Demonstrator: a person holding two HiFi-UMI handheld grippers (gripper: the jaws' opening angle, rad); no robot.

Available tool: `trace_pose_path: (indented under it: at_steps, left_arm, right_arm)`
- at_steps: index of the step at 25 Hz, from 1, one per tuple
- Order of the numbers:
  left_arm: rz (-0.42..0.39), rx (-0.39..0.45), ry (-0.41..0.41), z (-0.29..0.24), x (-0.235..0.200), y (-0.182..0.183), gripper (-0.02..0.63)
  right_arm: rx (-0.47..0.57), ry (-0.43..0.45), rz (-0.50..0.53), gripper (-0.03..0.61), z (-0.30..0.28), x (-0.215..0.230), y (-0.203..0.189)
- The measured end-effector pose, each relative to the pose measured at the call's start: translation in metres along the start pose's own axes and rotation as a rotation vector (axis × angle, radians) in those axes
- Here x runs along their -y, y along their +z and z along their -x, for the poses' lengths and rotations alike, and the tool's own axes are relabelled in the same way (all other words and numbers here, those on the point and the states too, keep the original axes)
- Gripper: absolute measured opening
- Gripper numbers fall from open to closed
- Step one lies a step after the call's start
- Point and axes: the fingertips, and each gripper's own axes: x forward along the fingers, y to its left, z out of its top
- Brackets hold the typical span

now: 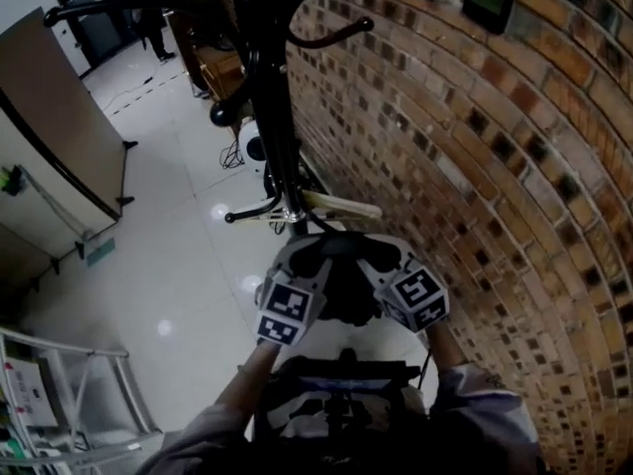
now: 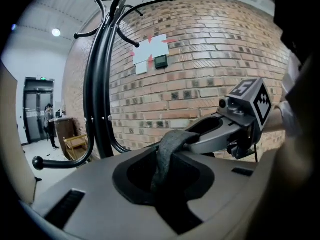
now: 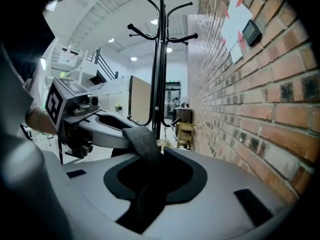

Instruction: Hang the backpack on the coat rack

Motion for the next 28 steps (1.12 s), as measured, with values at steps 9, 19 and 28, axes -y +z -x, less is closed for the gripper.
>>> trace_pose_path:
  at_steps: [9,19,28]
  left_arm:
    - [0.060,-0.029,0.139,-0.002,-0.019,-0.003,0.077]
    - [0.070,-0.035,0.205,-0.007,-0.034,-0.002,0.077]
    - [0.112,-0.087,0.230,-0.013,-0.049,-0.023,0.077]
  right_arm:
    - [-0.031,0.209,0.074,0.095,-0.024,0.006,0.006]
    - [-0.047,0.299,0.082,0.095,-0.041,0.010,0.002]
    - [-0.078,0.322,0.108,0.097,-0.067,0.013,-0.003]
